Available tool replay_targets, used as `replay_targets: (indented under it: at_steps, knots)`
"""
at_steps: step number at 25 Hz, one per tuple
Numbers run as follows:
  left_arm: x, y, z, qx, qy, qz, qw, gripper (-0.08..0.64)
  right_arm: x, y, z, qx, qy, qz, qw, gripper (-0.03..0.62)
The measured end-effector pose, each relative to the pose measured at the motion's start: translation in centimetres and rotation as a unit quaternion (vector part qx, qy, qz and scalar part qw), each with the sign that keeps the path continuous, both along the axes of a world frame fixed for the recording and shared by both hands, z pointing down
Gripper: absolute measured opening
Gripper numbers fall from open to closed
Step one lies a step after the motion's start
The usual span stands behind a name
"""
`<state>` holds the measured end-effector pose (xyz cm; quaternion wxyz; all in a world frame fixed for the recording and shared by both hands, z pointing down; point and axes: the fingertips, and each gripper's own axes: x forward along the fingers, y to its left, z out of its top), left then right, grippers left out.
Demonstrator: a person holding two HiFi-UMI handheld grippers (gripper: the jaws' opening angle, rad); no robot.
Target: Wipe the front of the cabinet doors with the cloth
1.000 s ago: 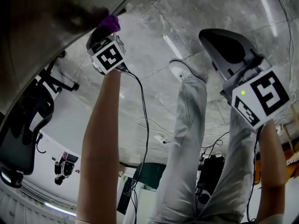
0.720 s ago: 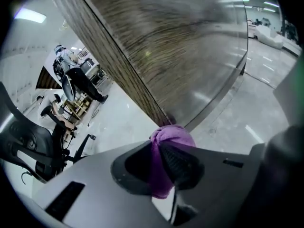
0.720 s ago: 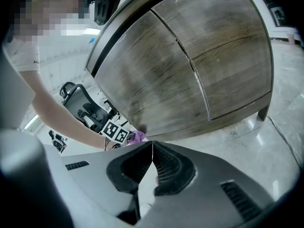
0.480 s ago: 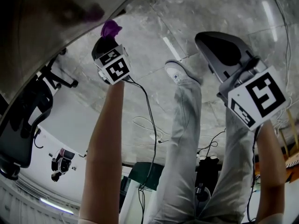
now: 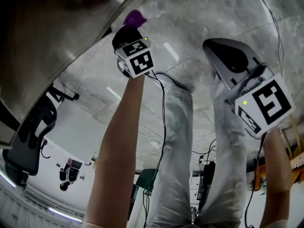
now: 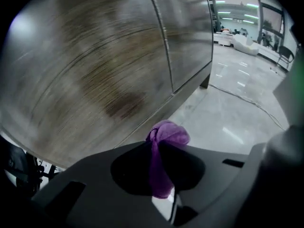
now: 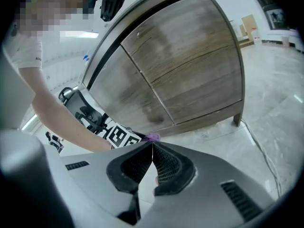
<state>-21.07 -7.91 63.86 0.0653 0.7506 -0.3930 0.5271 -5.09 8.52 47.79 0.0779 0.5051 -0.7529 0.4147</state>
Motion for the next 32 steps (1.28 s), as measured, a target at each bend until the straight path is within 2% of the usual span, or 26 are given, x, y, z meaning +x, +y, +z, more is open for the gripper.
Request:
replay_targets:
  at_steps: [4, 7, 11, 14, 20, 25, 32]
  knots:
    - [7.3, 0.0, 1.1, -0.002, 0.015, 0.057, 0.9983, 0.054, 5.4, 1.9, 0.7, -0.009, 0.008, 0.062, 0.998, 0.028]
    - [11.1, -0.8, 1.4, 0.009, 0.019, 0.097, 0.9951, 0.053, 8.1, 3.4, 1.5, -0.013, 0.013, 0.107, 0.994, 0.028]
    - [13.5, -2.7, 1.5, 0.02, 0.022, 0.104, 0.9942, 0.053, 9.7, 5.2, 2.2, -0.02, 0.017, 0.143, 0.989, 0.028]
    - [13.5, -3.5, 1.8, 0.023, 0.013, 0.112, 0.9934, 0.052, 9.5, 6.3, 2.5, -0.029, 0.019, 0.153, 0.988, 0.028]
    - [9.6, -6.6, 2.0, 0.028, -0.009, 0.099, 0.9947, 0.053, 7.6, 4.5, 3.2, -0.034, 0.014, 0.161, 0.986, 0.028]
    - [3.2, -6.6, 2.0, 0.027, -0.031, 0.093, 0.9948, 0.052, 3.0, 3.9, 3.5, -0.029, 0.003, 0.164, 0.986, 0.028]
    - [-7.1, -8.0, 1.4, 0.031, -0.062, 0.07, 0.9951, 0.054, -3.0, 0.1, 2.7, -0.011, 0.002, 0.111, 0.994, 0.028]
